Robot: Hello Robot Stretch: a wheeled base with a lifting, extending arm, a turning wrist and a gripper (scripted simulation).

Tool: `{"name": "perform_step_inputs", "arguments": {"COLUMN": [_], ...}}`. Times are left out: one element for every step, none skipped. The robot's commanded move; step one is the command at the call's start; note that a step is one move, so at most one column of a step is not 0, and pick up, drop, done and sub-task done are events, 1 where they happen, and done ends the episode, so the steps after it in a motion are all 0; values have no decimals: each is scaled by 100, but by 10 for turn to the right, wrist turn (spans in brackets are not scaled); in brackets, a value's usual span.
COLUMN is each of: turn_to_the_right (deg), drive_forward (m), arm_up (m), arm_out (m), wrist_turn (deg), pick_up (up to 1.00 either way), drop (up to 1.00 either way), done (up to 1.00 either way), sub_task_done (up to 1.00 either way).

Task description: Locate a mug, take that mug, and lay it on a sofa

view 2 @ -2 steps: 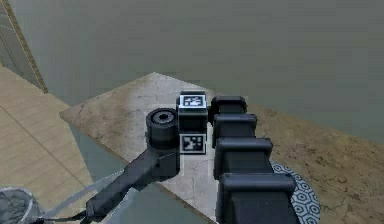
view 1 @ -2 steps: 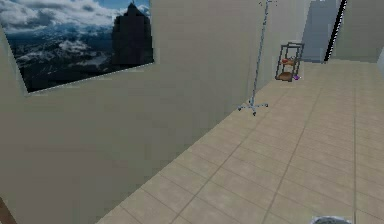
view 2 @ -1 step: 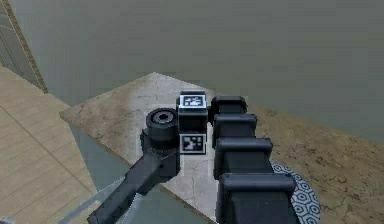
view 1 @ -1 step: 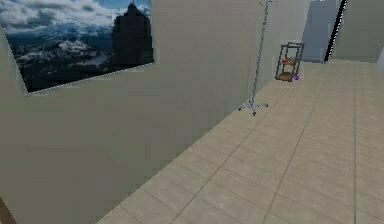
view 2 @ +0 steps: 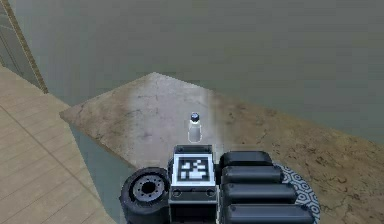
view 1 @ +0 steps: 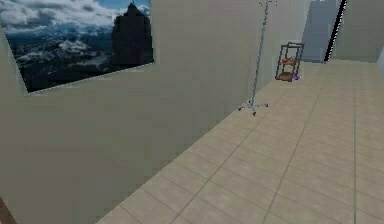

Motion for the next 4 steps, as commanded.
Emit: {"name": "perform_step_inputs", "arguments": {"turn_to_the_right": [-450,-90,0,-300], "drive_forward": [0,0,10,0], "arm_up": [0,0,0,0], "arm_out": [0,0,0,0], "wrist_turn": [0,0,0,0], "pick_up": [0,0,0,0], "drop": [0,0,0,0], "done": [0,0,0,0], "sub_task_done": [0,0,0,0]}}
